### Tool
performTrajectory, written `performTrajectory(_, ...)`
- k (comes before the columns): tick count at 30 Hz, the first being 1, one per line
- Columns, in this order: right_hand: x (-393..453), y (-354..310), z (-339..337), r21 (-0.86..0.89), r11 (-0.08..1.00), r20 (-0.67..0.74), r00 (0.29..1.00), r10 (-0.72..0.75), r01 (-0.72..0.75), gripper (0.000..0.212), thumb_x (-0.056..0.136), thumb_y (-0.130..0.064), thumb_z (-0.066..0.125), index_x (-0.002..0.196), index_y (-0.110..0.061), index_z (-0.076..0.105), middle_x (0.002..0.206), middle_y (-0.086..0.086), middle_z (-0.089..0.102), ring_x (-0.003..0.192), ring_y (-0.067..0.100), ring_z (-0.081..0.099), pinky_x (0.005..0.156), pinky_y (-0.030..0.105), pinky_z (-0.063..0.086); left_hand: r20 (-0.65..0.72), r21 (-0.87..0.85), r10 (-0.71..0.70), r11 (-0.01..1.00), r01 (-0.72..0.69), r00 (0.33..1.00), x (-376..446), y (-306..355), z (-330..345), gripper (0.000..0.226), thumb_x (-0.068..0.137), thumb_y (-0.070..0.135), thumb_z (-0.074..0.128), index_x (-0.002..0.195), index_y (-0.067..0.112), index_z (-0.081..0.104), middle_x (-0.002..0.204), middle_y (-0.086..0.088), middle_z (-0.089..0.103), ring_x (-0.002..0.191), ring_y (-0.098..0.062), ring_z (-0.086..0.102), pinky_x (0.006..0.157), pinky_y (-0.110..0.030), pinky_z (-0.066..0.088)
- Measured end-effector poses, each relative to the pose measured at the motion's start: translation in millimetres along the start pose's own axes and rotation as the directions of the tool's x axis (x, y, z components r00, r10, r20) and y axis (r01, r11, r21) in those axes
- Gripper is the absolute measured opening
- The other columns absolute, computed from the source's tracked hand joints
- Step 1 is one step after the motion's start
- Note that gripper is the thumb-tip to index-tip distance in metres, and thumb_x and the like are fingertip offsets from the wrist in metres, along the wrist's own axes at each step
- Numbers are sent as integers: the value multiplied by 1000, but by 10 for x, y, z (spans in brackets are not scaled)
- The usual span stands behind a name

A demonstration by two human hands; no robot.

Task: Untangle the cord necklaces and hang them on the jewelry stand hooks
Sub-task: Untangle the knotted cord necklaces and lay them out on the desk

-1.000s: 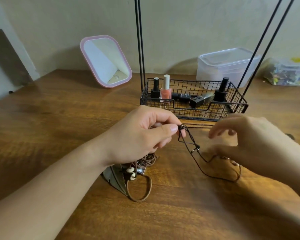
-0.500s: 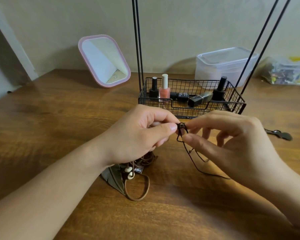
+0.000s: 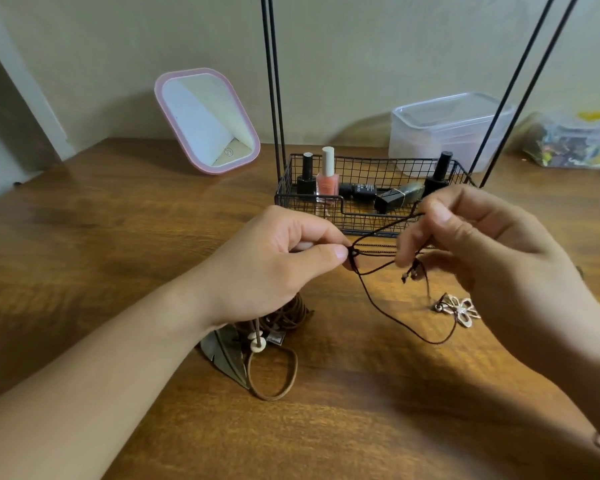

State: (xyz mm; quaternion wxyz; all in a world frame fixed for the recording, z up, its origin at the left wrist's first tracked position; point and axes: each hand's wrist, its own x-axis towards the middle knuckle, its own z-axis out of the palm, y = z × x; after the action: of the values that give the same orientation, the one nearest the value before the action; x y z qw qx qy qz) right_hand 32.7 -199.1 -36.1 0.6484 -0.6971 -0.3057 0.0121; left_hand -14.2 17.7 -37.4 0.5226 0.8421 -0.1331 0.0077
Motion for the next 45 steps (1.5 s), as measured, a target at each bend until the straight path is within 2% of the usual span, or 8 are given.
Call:
performTrajectory(6, -6, 13, -73, -397, 898, -56, 972, -227, 187, 15, 93, -36, 66, 80, -27, 67, 71, -10, 73, 60, 15, 65, 59, 29, 50, -15, 6, 7, 1000, -7, 1000, -12, -7, -4, 22, 100, 23, 57, 91, 20, 77, 55, -1, 35, 47, -11, 27, 46, -13, 26)
performTrajectory(14, -11, -34, -38, -34, 998, -90, 994, -55, 52, 18, 87, -34, 57, 85, -16, 59, 62, 14, 66, 55, 33, 62, 50, 37, 50, -40, 1, -3, 1000, 3, 999, -5, -10, 1, 23, 93, 31, 57, 91, 20, 77, 52, 5, 37, 47, -9, 31, 45, -12, 28)
performTrajectory(18, -5, -23, -50, 3, 1000, -38, 999, -28, 29, 15, 87, -32, 59, 79, -20, 62, 55, 9, 59, 48, 25, 58, 50, 25, 47, -53, 5, -15, 1000, 15, 998, -7, 15, 2, 20, 98, 20, 58, 91, 15, 76, 50, 11, 40, 43, -4, 31, 45, -8, 27)
performTrajectory(22, -16, 33, -50, -117, 990, 26, 997, -71, 73, 32, 92, -46, 61, 85, -16, 67, 55, 7, 60, 51, 23, 60, 58, 38, 50, -45, -4, -5, 1000, 4, 999, -15, 40, -3, 24, 98, 28, 57, 85, 19, 74, 54, -4, 37, 49, -15, 30, 45, -13, 27)
performTrajectory(25, -11, 22, -56, 113, 992, 24, 998, -54, 51, 26, 79, -40, 74, 83, -14, 69, 55, -1, 53, 52, 22, 53, 57, 34, 45, -24, 2, 2, 1000, -2, 1000, -20, 54, -8, 22, 92, 31, 57, 83, 20, 74, 57, -11, 35, 52, -23, 28, 46, -18, 26)
performTrajectory(29, 18, -14, -57, 329, 944, 22, 1000, 23, -29, 33, 73, -43, 78, 82, -13, 69, 53, -1, 38, 51, 20, 42, 55, 31, 40, -13, 20, -10, 1000, 10, 1000, -28, 65, -3, 23, 99, 13, 55, 84, 11, 72, 48, 19, 46, 44, 1, 41, 46, -6, 30)
performTrajectory(37, -66, -61, 24, -483, 872, 46, 997, -66, 80, 36, 84, -66, 62, 74, -34, 73, 57, -4, 57, 45, 4, 45, 42, 12, 30, -11, -25, 28, 999, -28, 1000, -24, 85, 10, 21, 92, 24, 56, 83, 16, 73, 49, 9, 36, 45, -8, 27, 46, -13, 25)
performTrajectory(45, -33, 22, -17, -537, 835, 37, 992, -123, 123, 57, 91, -62, 43, 58, -17, 53, 65, -1, 46, 62, 13, 48, 51, 16, 33, -18, 48, 53, 997, -52, 998, -27, 87, 22, 18, 96, 4, 56, 86, 6, 71, 47, 21, 47, 41, 3, 43, 45, -4, 29)
